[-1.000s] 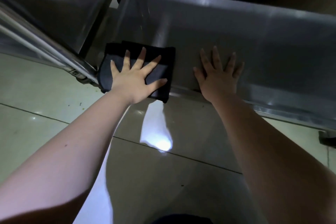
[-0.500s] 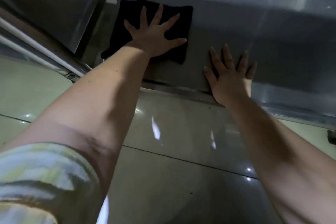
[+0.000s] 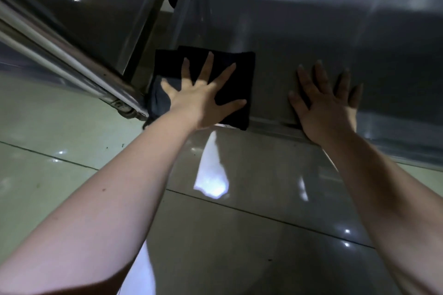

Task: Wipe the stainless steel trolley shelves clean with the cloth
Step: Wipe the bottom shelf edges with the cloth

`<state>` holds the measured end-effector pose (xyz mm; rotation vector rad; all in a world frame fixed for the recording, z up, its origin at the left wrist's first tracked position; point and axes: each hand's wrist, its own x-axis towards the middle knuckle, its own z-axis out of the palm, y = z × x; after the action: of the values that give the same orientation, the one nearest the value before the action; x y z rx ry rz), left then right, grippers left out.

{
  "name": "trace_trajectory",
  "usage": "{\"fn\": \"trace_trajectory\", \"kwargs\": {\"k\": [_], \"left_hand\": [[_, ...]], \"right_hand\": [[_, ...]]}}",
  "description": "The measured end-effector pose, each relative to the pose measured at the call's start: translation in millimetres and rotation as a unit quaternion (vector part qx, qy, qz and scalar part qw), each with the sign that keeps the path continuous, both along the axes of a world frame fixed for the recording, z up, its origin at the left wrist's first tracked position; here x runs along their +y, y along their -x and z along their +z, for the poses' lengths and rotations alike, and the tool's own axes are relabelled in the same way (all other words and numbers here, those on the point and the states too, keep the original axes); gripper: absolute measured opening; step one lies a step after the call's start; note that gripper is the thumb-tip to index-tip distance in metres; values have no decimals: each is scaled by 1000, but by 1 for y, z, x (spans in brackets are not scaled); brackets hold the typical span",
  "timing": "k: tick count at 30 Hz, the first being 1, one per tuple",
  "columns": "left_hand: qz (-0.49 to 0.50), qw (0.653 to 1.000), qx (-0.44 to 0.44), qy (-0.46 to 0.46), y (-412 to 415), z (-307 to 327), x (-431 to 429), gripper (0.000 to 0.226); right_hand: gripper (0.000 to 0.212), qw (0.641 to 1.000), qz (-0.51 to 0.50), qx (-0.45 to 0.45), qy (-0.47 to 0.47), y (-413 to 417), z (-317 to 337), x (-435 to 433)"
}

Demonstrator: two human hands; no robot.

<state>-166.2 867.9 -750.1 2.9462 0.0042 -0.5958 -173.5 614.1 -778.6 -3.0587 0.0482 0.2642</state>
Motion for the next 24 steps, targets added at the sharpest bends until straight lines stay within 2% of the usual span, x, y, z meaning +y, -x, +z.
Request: {"fn": "trace_trajectory", "kwargs": {"k": [5, 11, 19, 22, 24], "left_hand": [[-29, 999, -40, -22, -46, -4, -4, 80], [-43, 999, -33, -8, -96, 1, -17, 79], [-50, 998, -30, -26, 20, 2, 13, 71], [-56, 997, -34, -34, 29, 4, 17, 70], [-47, 998, -20, -31, 26, 5, 13, 70]], "right_hand": [[60, 1000, 1, -3, -8, 1, 0, 0], [59, 1000, -5, 5, -13, -1, -1, -1], [59, 1000, 7, 20, -3, -2, 1, 0], [59, 999, 21, 22, -21, 0, 4, -1], [58, 996, 75, 13, -41, 4, 10, -20]]}}
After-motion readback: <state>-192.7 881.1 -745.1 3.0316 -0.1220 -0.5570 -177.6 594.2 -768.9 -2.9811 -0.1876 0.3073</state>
